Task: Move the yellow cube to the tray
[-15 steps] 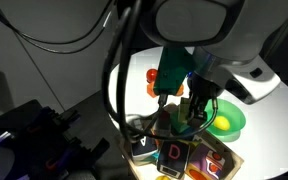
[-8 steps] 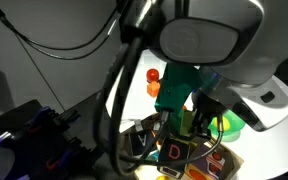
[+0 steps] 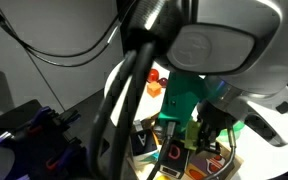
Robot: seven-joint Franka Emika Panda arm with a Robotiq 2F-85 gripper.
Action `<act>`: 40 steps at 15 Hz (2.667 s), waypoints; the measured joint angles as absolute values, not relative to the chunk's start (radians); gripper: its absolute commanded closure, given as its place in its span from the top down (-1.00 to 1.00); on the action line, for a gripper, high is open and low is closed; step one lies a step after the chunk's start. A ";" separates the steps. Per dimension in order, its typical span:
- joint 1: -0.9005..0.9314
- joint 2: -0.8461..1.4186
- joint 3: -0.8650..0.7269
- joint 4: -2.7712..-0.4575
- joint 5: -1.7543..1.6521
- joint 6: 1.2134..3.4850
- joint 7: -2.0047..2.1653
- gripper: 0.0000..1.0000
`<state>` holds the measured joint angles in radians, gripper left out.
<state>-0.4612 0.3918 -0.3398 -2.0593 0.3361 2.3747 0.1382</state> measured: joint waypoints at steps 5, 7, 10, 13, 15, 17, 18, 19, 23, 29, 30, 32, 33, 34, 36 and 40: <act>-0.438 0.398 -0.345 -2.058 0.286 2.442 0.172 -0.50; -0.423 0.405 -0.345 -2.056 0.276 2.466 0.179 -0.50; -0.405 0.428 -0.344 -2.040 0.276 2.491 0.185 -0.50; -0.392 0.459 -0.343 -2.016 0.276 2.503 0.188 -0.50; -0.385 0.477 -0.342 -2.002 0.276 2.505 0.189 -0.50; -0.375 0.493 -0.339 -1.992 0.274 2.506 0.189 -0.50; -0.369 0.499 -0.337 -1.989 0.269 2.507 0.189 -0.50; -0.361 0.505 -0.336 -1.988 0.262 2.508 0.190 -0.50; -0.328 0.524 -0.332 -1.987 0.231 2.510 0.197 0.49; -0.316 0.530 -0.321 -1.989 0.203 2.510 0.195 0.99; -0.315 0.529 -0.316 -1.990 0.202 2.510 0.193 1.00; -0.311 0.523 -0.308 -1.996 0.195 2.510 0.192 1.00; -0.307 0.516 -0.305 -2.001 0.191 2.510 0.192 1.00; -0.303 0.509 -0.304 -2.007 0.188 2.510 0.192 0.99; -0.293 0.484 -0.303 -2.026 0.183 2.510 0.192 0.99; -0.272 0.422 -0.302 -2.067 0.166 2.510 0.191 1.00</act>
